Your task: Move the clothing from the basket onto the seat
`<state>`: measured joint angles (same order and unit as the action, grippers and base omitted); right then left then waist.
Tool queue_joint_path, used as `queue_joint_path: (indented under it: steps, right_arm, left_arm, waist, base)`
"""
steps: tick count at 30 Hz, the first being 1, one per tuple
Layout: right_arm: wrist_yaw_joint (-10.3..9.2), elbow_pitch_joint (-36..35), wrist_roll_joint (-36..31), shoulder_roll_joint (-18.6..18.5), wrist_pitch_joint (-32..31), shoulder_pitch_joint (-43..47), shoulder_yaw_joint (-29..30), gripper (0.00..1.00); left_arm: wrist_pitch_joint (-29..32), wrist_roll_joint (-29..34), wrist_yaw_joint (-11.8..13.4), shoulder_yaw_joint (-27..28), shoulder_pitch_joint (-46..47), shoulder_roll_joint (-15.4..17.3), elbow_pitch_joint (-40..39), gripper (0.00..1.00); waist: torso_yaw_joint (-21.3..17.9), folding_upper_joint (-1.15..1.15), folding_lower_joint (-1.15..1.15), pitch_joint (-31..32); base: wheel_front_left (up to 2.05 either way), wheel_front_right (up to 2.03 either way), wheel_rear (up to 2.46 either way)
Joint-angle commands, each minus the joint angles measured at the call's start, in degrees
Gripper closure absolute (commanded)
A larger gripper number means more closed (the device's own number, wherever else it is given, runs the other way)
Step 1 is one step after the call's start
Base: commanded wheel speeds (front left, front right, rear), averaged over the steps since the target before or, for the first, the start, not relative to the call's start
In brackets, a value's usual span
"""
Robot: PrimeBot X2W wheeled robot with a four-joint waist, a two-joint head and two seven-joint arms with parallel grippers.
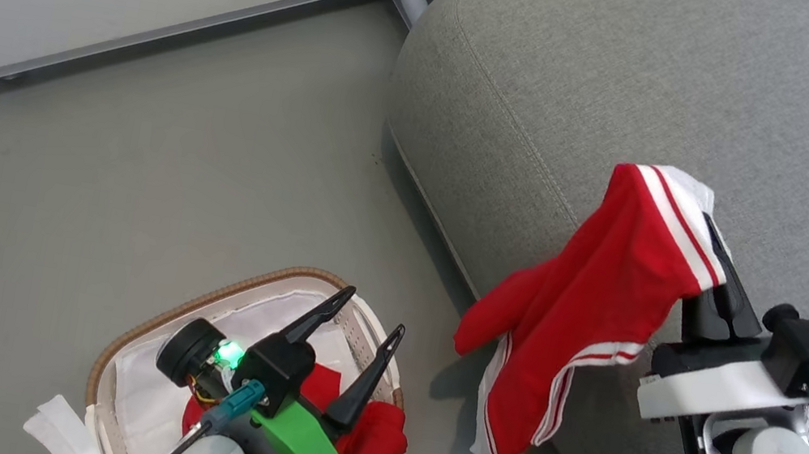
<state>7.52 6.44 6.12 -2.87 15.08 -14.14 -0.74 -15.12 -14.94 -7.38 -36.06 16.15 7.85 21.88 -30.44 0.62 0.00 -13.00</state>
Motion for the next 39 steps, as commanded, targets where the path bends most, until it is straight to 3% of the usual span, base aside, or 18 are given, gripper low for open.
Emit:
queue_joint_path:
  steps: [1, 8, 11, 19, 26, 32, 39]
  right_arm:
    - [-0.06, -0.43, -1.02, -0.05, 0.14, -2.06, -0.11, 1.0]
    - [-0.06, -0.8, -5.09, -0.05, 0.14, -13.12, 3.34, 1.0]
    - [-0.08, -0.02, -5.08, -0.14, 0.14, -20.4, 8.15, 1.0]
    - [-0.07, 1.27, -14.87, -0.36, 0.14, -37.96, 19.97, 1.0]
    - [-0.07, 6.51, -18.1, -7.35, 0.14, -49.34, 29.5, 1.0]
    - [-0.07, 10.29, -20.05, -11.72, 0.13, -50.81, 34.44, 1.0]
    - [-0.07, 18.85, -21.87, -12.47, 0.13, -45.73, 39.55, 1.0]
  left_arm:
    - [-0.04, -0.21, -0.17, -0.22, 1.21, 0.88, 0.22, 0.0]
    - [-0.03, 1.64, -0.18, -2.09, 4.56, 3.07, -0.18, 0.0]
    - [0.29, 2.43, -0.18, -2.94, 6.54, 4.23, -1.04, 0.0]
    - [2.37, 3.86, -0.17, -4.89, 11.2, 6.33, -4.97, 0.0]
    - [4.36, 4.82, -0.06, -5.95, 13.2, 7.39, -8.73, 0.0]
    - [5.36, 4.83, 0.92, -5.67, 13.07, 8.4, -11.44, 0.0]
    - [5.65, 4.92, 1.61, -5.34, 13.27, 9.68, -13.36, 0.0]
  waist:
    - [0.7, -0.62, 0.0, -1.88]
    - [3.88, -0.62, 0.0, -7.55]
    - [5.92, -0.62, 0.0, -10.63]
    - [11.32, -0.62, 0.0, -18.44]
    - [14.45, -0.62, 0.0, -23.58]
    - [15.9, -0.62, 0.0, -26.97]
    - [16.96, -0.62, 0.0, -30.09]
  base:
    - [0.0, 0.0, 0.0]
    - [0.0, 0.0, 0.0]
    - [0.0, 0.0, 0.0]
    - [0.0, 0.0, 0.0]
    - [0.0, 0.0, 0.0]
    - [0.0, 0.0, 0.0]
    - [0.0, 0.0, 0.0]
